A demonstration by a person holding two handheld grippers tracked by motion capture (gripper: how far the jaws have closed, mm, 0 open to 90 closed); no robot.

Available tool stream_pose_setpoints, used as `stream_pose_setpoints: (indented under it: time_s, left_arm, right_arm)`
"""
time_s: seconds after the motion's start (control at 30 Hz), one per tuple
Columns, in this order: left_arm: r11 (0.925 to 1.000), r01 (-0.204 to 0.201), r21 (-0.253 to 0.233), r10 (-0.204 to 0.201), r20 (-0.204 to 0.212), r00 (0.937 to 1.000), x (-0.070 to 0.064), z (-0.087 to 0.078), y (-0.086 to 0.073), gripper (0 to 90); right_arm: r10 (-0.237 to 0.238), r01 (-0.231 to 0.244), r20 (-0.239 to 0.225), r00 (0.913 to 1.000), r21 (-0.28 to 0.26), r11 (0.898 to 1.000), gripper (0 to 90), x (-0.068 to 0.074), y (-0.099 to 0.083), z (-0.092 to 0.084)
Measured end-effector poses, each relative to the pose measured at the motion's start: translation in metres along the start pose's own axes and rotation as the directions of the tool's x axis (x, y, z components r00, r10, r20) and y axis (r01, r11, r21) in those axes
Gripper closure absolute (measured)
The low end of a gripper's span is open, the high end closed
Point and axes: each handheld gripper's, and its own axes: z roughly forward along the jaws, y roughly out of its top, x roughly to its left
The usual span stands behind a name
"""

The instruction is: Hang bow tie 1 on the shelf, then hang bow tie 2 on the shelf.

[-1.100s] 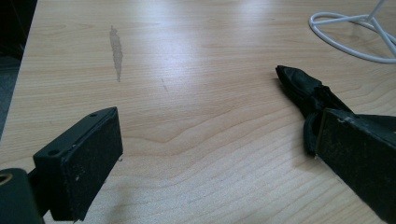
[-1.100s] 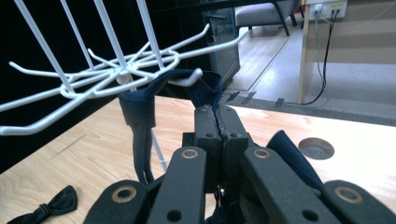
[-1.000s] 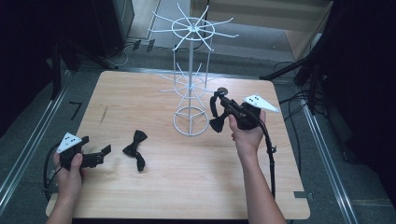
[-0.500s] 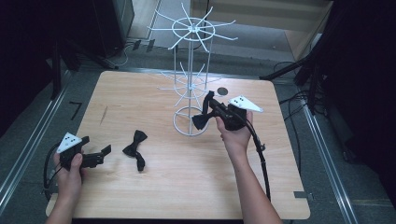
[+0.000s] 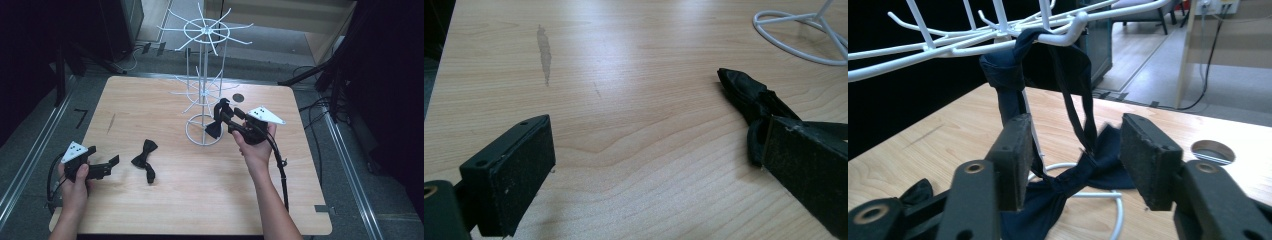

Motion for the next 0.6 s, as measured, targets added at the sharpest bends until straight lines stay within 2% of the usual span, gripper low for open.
stream_pose_setpoints:
  time_s: [0.13,0.27,0.33,0.37,0.4,0.43,0.6]
  left_arm:
    - [0.9999,0.011,0.002,-0.011,0.004,0.9999,0.001,0.001,0.000,1.4]
    - [0.9999,0.014,0.004,-0.014,0.003,0.9999,0.001,0.001,0.000,1.4]
    - [0.9998,0.016,0.007,-0.016,0.003,0.9999,0.002,0.001,0.000,1.4]
    - [0.9998,0.019,0.009,-0.019,0.001,0.9998,0.002,0.001,0.001,1.4]
    - [0.9998,0.019,0.009,-0.019,0.001,0.9998,0.002,0.001,0.001,1.4]
    - [0.9997,0.019,0.013,-0.019,0.003,0.9998,0.002,0.001,0.001,1.4]
    - [0.9998,0.016,0.008,-0.016,0.004,0.9999,0.002,0.001,0.001,1.4]
  right_arm:
    - [0.020,-0.020,0.023,0.9995,-0.011,1.000,43.2,-0.001,-0.002,-0.008]
    - [0.018,-0.018,0.033,0.9993,0.000,1.000,41.8,0.002,-0.006,-0.011]
    - [0.004,-0.004,0.038,0.9993,0.000,1.000,41.3,0.007,-0.009,-0.014]
    - [-0.020,0.019,0.020,0.9996,0.010,1.000,40.8,0.013,-0.012,-0.017]
    - [-0.020,0.019,0.020,0.9996,0.010,1.000,40.8,0.013,-0.012,-0.017]
    - [-0.051,0.051,0.012,0.9986,0.022,0.998,40.8,0.021,-0.014,-0.019]
    - [-0.067,0.067,-0.010,0.9977,0.022,0.997,41.0,0.034,-0.015,-0.020]
